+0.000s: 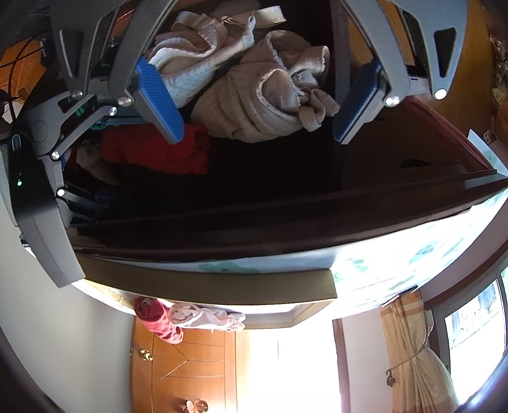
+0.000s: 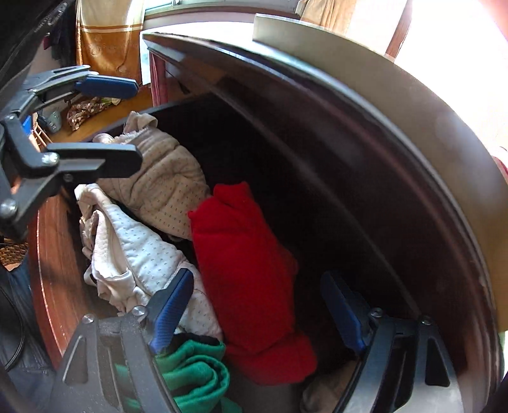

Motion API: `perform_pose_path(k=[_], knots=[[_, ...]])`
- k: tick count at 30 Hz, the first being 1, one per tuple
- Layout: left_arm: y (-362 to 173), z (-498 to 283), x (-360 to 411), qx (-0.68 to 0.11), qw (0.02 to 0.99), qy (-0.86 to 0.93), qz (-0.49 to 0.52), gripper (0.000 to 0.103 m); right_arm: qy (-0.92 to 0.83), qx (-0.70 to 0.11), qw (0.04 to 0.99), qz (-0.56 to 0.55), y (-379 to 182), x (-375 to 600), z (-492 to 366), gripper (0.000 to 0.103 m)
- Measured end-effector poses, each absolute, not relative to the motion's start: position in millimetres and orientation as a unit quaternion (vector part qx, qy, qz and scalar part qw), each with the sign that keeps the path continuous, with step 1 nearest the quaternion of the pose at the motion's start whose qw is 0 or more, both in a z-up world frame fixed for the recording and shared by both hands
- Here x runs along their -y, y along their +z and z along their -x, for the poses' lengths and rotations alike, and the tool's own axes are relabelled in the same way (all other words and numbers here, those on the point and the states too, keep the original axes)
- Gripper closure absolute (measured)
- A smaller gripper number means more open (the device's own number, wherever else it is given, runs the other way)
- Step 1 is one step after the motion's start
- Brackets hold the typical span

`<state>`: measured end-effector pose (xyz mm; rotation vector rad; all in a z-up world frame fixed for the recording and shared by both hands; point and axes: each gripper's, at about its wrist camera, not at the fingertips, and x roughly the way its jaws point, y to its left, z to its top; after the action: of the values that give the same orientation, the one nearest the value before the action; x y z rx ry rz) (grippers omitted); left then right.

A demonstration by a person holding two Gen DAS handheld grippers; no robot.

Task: Take underwear out of drawer
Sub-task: 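Grasp the red sock with the right tool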

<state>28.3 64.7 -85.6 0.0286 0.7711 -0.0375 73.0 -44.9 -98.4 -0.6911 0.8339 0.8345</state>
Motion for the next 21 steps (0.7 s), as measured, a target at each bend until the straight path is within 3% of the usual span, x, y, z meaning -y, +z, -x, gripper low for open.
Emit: perform_pose_path(k=[11, 12, 13, 14, 21], knots=[[-86.6, -28.3, -64.7, -0.382, 0.924, -0.026, -0.011, 0.006, 0.384, -0.412, 0.762, 0.32, -119.0, 33.7, -82.1, 0.025], [-86.7, -28.2, -64.3, -0.382, 0.924, -0.027, -0.011, 0.006, 0.385, -0.415, 0.76, 0.319, -119.7, 33.4, -84.3, 0.028], [-86.7, -27.8, -64.1, -0.382, 0.924, -0.028, -0.011, 0.006, 0.389, -0.418, 0.757, 0.317, -120.9, 33.4, -85.1, 0.04], [-86.8, -27.8, -63.8, -0.383, 0.923, -0.03, -0.011, 0.006, 0.395, -0.423, 0.752, 0.315, -124.1, 33.3, -86.5, 0.044], [-88.8, -28.6, -60.9, -0.386, 0.922, -0.037, -0.008, 0.006, 0.391, -0.408, 0.763, 0.315, -118.4, 31.4, -76.6, 0.053]])
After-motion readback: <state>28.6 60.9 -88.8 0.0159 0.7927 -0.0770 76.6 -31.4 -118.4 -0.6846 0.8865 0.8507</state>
